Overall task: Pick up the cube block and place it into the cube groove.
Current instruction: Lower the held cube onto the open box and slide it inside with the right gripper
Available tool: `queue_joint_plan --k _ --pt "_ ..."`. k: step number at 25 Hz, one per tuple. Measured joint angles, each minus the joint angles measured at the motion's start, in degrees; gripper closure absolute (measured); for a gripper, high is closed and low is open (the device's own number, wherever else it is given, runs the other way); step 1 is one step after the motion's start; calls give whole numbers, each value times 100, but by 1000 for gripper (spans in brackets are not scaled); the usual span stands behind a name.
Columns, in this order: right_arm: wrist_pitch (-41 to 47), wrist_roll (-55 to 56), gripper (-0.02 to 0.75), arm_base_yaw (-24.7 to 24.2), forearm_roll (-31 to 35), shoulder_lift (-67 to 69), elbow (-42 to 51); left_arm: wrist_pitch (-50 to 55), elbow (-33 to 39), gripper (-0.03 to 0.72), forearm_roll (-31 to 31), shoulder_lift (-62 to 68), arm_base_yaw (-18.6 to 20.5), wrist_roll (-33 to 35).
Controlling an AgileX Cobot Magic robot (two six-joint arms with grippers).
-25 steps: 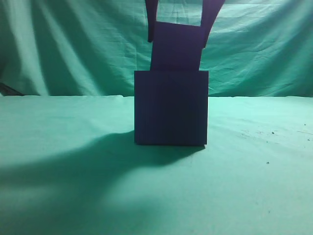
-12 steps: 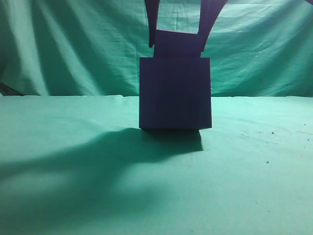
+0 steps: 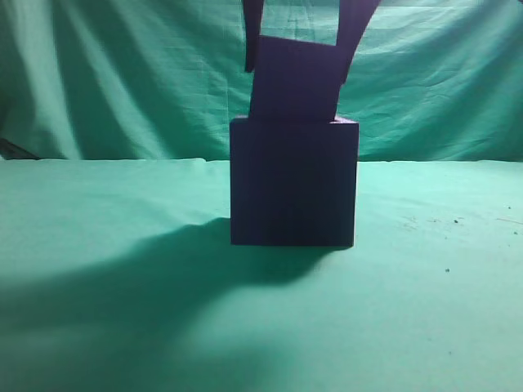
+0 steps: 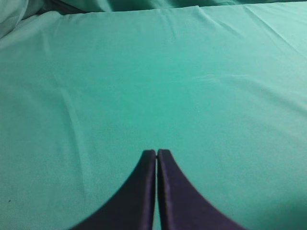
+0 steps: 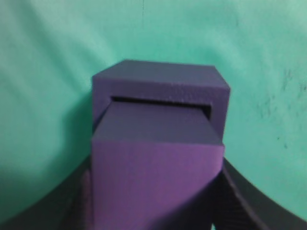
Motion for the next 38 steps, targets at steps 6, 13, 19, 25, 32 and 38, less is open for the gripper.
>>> queue_joint_plan --k 6,13,19,25,32,38 --pt "65 -63 309 0 150 0 79 0 0 688 0 0 0 0" --pt "65 -63 309 0 16 0 79 0 0 688 0 0 0 0" --pt "65 -71 309 0 -257 0 79 0 0 688 0 0 0 0" --pt "65 -12 309 0 -256 0 79 0 0 688 0 0 0 0" --pt "65 -45 309 0 -256 0 79 0 0 688 0 0 0 0" --pt "65 -381 309 0 -374 0 79 0 0 688 0 0 0 0"
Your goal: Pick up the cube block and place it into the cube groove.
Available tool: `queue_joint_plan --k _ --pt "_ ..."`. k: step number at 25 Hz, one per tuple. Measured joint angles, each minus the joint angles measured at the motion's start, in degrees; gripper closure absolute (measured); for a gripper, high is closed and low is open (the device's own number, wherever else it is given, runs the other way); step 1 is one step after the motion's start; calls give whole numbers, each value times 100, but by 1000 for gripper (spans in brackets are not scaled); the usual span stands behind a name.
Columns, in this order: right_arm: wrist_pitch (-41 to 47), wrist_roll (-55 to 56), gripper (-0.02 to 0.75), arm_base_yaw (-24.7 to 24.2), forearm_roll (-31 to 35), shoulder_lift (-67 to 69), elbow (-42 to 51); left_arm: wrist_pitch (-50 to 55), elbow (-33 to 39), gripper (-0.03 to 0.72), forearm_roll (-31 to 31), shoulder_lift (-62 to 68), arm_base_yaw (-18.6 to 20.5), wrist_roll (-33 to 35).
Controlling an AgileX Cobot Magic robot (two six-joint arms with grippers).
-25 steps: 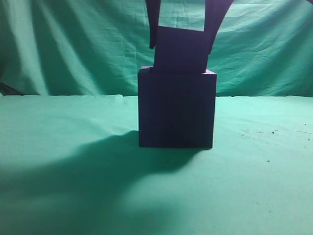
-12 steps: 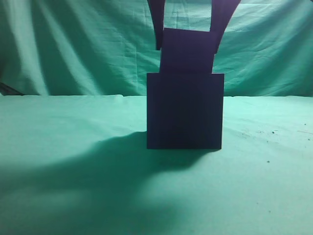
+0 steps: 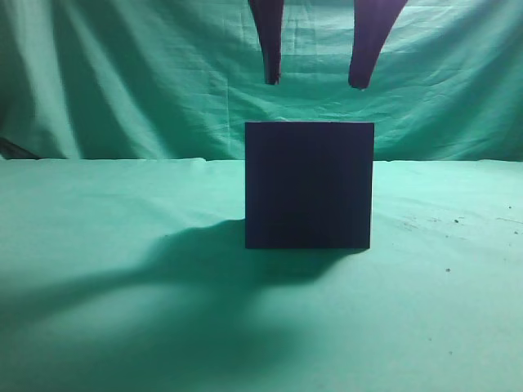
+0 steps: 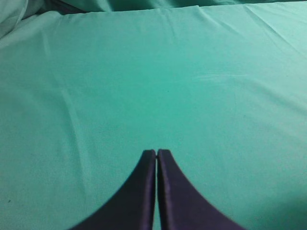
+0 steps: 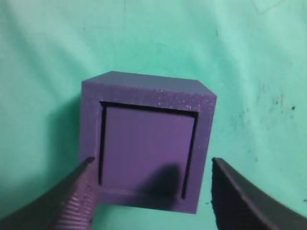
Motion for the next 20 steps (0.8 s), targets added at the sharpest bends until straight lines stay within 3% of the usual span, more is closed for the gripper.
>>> queue_joint_plan --k 5,10,12,20 --pt "24 -613 309 0 59 -84 -117 0 0 688 0 0 0 0" --pt "59 -824 631 0 123 -722 -120 0 0 688 0 0 0 0" --pt "81 -837 698 0 123 -1136 -120 0 0 688 0 0 0 0" --pt "131 -879 685 0 -70 -3056 293 0 0 688 0 0 0 0"
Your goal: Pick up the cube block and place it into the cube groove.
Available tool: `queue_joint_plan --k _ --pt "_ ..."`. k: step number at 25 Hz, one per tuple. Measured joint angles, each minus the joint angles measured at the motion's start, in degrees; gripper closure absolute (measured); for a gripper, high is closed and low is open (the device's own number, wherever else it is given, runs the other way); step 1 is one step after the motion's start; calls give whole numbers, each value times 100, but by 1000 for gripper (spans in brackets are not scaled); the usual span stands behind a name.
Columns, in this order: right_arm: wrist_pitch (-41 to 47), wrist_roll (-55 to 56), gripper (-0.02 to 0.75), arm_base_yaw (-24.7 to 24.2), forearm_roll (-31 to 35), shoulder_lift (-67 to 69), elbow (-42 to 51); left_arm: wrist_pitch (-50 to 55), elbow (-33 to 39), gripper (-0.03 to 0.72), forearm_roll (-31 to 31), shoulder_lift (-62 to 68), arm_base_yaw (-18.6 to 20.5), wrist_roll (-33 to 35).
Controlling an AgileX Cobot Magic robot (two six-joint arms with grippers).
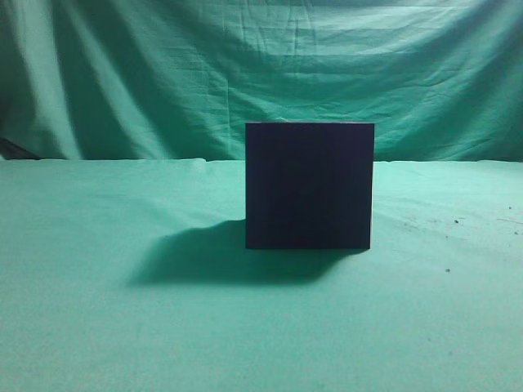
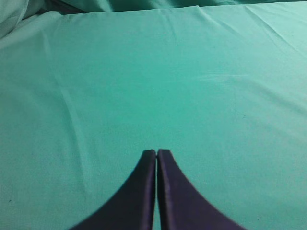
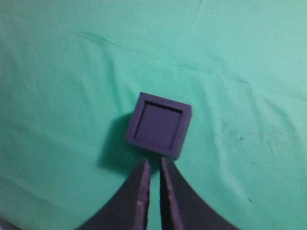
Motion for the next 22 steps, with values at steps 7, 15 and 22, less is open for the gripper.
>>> queue_joint_plan --k 7,15,22 --pt "17 -8 685 0 -426 -1863 1632 0 0 688 0 0 0 0" --pt "-917 -46 685 0 -355 -3675 2997 0 0 688 0 0 0 0" --pt "-636 -83 685 0 -214 -4698 3111 0 0 688 0 0 0 0"
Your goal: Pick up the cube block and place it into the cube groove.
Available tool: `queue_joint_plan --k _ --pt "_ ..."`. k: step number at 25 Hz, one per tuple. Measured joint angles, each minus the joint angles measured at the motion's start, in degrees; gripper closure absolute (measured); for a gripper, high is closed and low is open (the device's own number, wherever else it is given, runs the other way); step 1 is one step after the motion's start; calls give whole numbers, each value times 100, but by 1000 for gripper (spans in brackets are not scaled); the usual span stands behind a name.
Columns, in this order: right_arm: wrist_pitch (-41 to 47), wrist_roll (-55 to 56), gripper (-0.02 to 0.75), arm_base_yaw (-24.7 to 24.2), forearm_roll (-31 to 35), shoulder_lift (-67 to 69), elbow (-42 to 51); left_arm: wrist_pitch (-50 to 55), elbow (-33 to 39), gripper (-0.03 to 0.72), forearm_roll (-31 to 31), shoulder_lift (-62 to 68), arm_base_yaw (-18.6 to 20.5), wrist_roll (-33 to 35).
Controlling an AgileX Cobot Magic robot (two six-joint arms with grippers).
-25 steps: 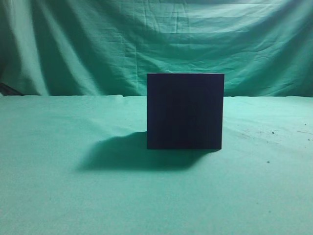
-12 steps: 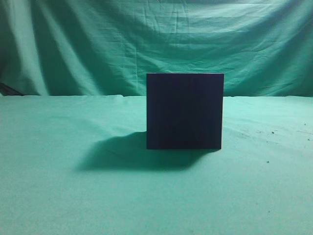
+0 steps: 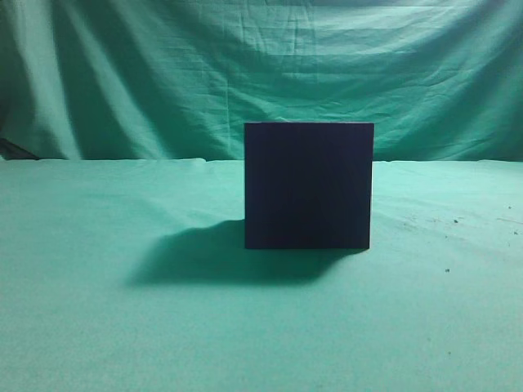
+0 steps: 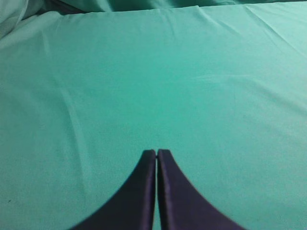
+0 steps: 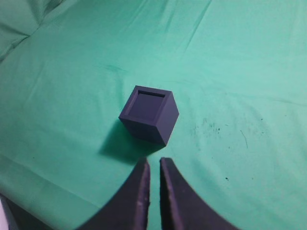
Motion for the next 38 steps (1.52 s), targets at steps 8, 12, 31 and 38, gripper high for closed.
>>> queue_joint_plan --k 8,12,31,38 --pt "-688 -1264 685 48 -192 -179 317 0 0 688 0 0 0 0" --pt "-1842 -1661 685 -177 -192 -510 1104 0 0 688 0 0 0 0" --pt "-4532 -1741 685 -3375 206 -2753 5447 0 0 688 0 0 0 0" --pt "-4278 -1741 685 -3388 230 -2753 5473 0 0 688 0 0 0 0"
